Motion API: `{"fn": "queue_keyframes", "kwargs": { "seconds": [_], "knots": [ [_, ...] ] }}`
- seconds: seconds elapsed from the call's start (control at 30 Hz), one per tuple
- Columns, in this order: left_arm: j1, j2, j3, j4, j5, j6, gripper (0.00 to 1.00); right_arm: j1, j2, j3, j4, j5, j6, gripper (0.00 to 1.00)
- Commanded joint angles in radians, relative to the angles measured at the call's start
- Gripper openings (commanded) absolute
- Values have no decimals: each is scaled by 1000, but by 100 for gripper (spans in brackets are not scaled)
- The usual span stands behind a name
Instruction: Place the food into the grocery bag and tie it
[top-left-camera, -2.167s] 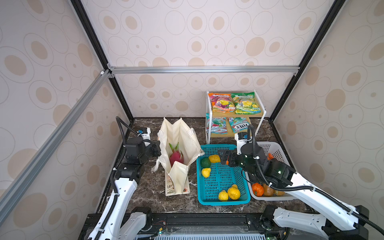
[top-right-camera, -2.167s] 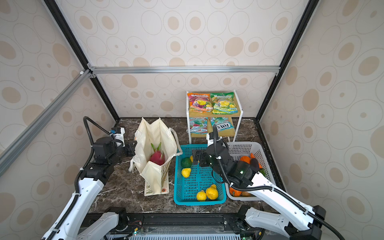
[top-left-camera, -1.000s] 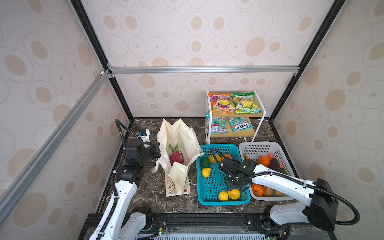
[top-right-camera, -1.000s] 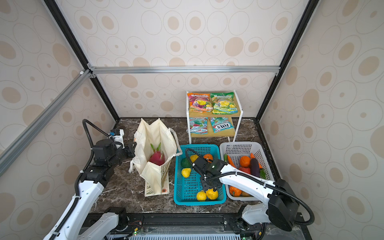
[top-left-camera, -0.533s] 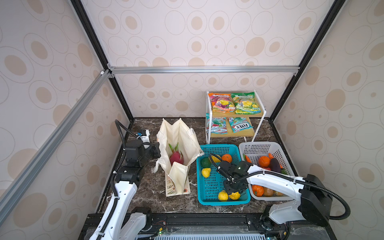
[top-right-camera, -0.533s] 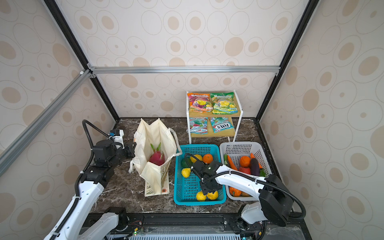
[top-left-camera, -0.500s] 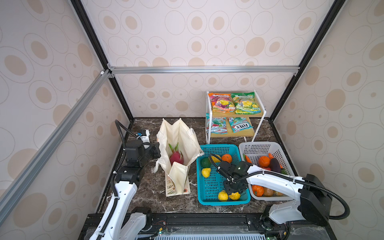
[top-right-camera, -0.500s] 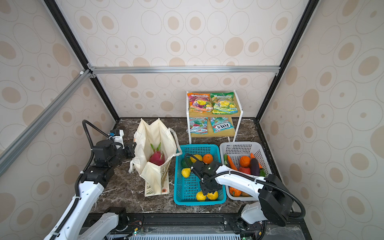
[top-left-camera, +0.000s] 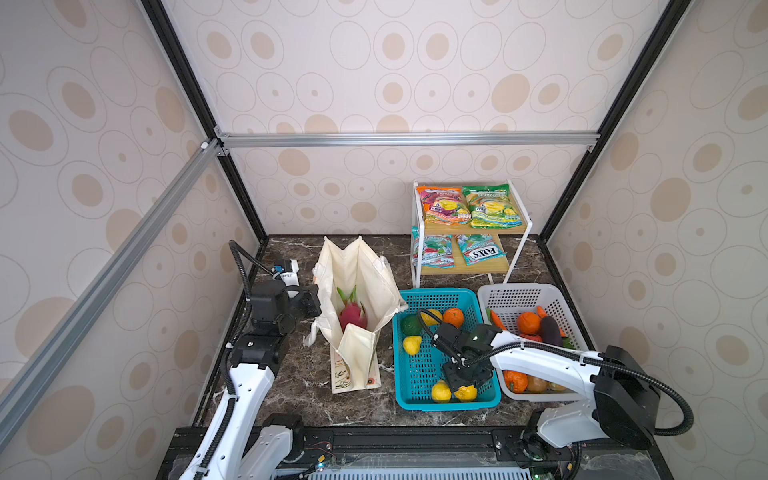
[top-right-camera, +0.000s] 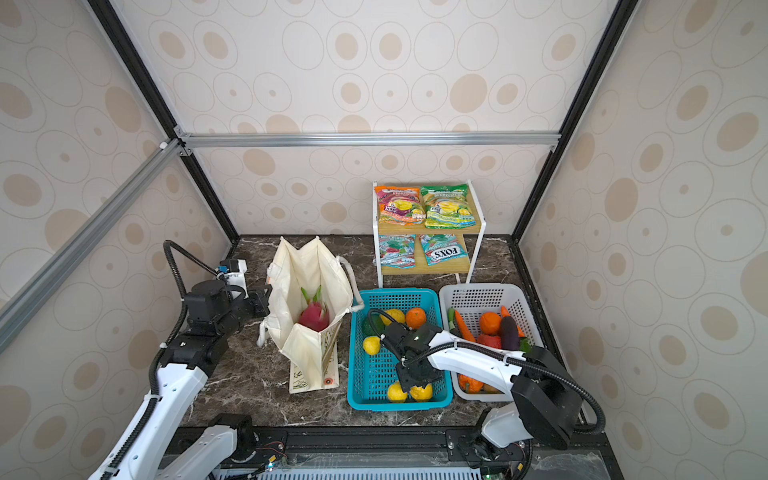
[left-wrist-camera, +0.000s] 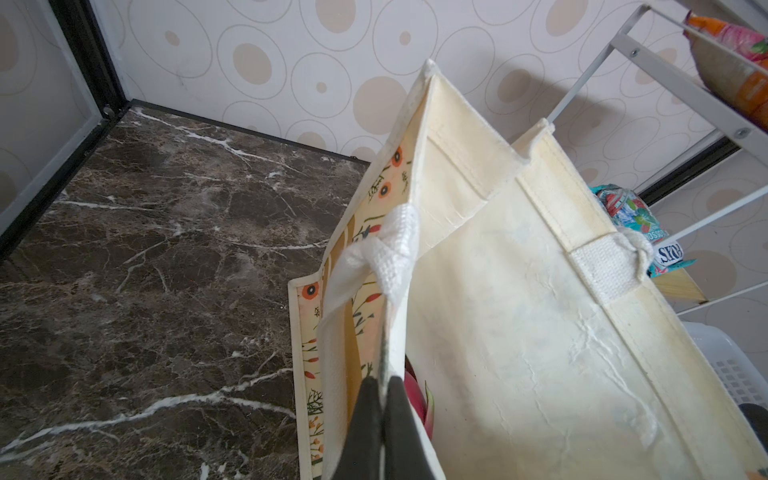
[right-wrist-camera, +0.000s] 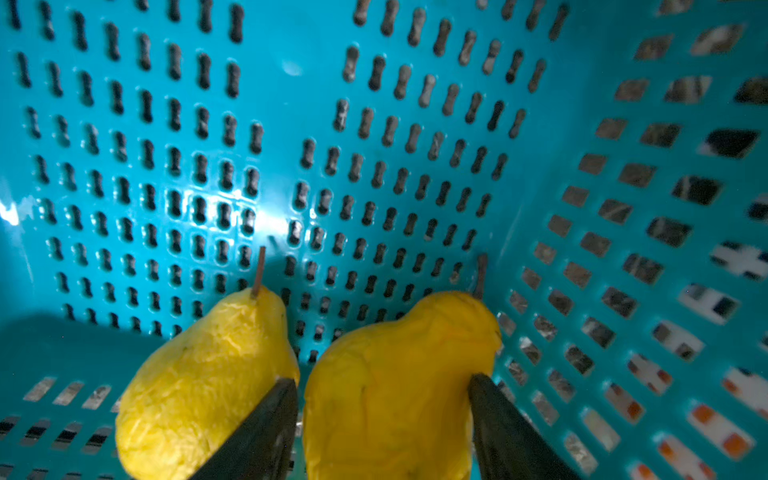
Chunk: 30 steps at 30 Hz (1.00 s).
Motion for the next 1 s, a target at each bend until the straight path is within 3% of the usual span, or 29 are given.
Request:
{"fn": "queue_keyframes", "kwargs": {
  "seconds": [0.0,0.53,0.63,0.7,0.97],
  "knots": [
    [3,-14,-11,-24,-2,10,0,13,-23,14,-52,-7,3,69],
    [4,-22,-14,-25,-4,10,0,27,39,-34,39,-19,21,66],
    [4,-22,-16,-25,-4,10,0,28,45,-30,29,-2,22,60],
    [4,-23,-17,-26,-5,10,0,29,41,-18,5,14,22,51],
    [4,-20,-16,-18,-2,7,0,33,-64,63,-75,79,19,47]
  ]
}}
